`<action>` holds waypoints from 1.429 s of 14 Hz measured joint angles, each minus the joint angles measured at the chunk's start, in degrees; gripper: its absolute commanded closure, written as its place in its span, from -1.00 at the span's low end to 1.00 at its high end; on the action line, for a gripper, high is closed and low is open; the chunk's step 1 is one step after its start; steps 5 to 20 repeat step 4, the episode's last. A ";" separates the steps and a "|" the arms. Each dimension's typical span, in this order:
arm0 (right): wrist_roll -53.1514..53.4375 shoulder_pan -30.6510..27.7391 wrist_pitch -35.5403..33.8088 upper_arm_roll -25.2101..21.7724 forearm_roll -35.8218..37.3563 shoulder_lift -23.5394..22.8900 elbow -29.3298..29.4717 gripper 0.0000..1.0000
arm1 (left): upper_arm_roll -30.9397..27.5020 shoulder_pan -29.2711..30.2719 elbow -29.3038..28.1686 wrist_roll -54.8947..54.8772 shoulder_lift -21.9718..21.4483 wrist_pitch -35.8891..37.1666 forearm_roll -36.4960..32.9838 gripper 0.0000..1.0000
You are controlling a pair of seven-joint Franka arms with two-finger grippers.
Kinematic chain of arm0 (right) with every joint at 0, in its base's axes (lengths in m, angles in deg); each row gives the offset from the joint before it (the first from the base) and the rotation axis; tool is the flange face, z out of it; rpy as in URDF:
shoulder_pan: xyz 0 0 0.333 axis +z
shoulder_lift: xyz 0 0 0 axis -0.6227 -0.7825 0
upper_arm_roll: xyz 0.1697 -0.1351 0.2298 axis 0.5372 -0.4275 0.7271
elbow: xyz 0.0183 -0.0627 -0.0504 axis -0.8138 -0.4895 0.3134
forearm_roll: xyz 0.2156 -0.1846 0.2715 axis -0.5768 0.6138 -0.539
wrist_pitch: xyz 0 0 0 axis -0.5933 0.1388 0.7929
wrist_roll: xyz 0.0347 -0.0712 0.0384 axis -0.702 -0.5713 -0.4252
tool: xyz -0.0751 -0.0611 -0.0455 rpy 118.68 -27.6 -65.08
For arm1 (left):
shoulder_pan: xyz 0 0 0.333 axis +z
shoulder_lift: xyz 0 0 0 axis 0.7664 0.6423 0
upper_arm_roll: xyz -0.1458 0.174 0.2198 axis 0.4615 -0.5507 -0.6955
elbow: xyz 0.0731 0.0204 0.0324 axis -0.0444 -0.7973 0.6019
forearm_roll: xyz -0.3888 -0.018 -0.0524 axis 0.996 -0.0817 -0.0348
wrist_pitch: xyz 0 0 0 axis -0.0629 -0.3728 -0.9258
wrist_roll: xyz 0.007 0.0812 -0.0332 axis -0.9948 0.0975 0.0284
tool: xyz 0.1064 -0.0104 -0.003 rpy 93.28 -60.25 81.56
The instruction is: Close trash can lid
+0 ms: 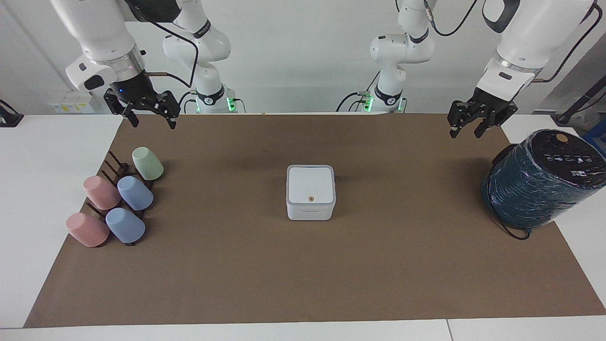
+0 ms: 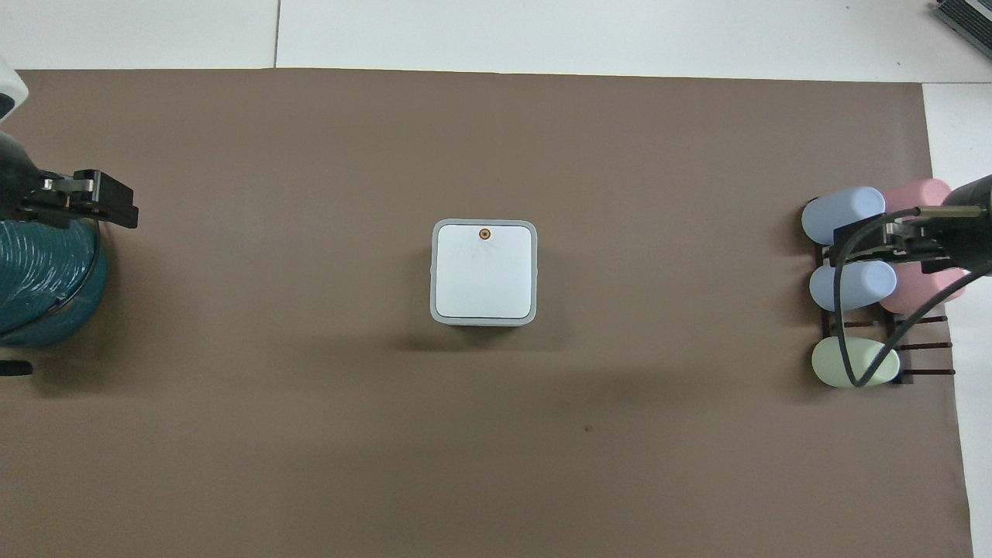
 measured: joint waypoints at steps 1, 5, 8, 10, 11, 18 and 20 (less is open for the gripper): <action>0.00 0.00 0.00 0.00 0.00 0.00 0.00 -1.00 | 0.00 0.00 -0.23 -0.20 0.00 -0.64 -0.01 -1.00; 0.00 0.00 0.00 0.00 0.00 0.00 0.00 -1.00 | 0.00 0.00 -1.07 -0.40 0.01 -1.98 -0.01 -1.00; 0.00 0.00 0.00 0.00 0.00 0.00 0.00 -1.00 | 0.00 0.00 -1.07 -0.40 0.01 -1.98 -0.01 -1.00; 0.00 0.00 0.00 0.00 0.00 0.00 0.00 -1.00 | 0.00 0.00 -1.07 -0.40 0.01 -1.98 -0.01 -1.00; 0.00 0.00 0.00 0.00 0.00 0.00 0.00 -1.00 | 0.00 0.00 -1.07 -0.40 0.01 -1.98 -0.01 -1.00; 0.00 0.00 0.00 0.00 0.00 0.00 0.00 -1.00 | 0.00 0.00 -1.07 -0.40 0.01 -1.98 -0.01 -1.00; 0.00 0.00 0.00 0.00 0.00 0.00 0.00 -1.00 | 0.00 0.00 -1.07 -0.40 0.01 -1.98 -0.01 -1.00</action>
